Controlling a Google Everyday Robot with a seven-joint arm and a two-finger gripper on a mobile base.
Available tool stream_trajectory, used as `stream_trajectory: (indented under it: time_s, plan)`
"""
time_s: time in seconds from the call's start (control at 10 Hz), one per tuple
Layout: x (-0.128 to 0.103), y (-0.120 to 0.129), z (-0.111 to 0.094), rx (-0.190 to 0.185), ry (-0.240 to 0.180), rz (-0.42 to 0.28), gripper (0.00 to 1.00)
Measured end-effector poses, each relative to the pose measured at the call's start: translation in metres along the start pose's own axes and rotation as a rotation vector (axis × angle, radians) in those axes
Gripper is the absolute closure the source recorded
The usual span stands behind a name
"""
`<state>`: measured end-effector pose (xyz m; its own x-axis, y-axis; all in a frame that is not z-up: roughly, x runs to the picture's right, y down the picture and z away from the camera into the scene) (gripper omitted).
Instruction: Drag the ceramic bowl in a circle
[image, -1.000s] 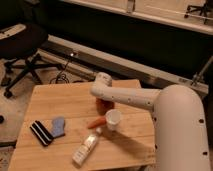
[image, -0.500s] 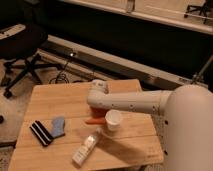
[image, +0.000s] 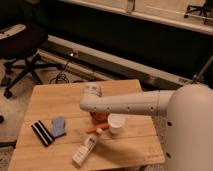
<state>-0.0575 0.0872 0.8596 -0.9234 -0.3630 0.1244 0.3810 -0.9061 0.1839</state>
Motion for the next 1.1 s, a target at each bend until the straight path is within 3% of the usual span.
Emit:
stream_trajectory:
  time_s: [0.7,0.8,1.1]
  plan:
    - [0.087,-0.064,-0.020,0.189,0.087,-0.123,1.00]
    - [0.099,-0.071,-0.023,0.214,0.094,-0.142,0.97]
    - [0.120,-0.085,-0.031,0.276,0.084,-0.183,0.69]
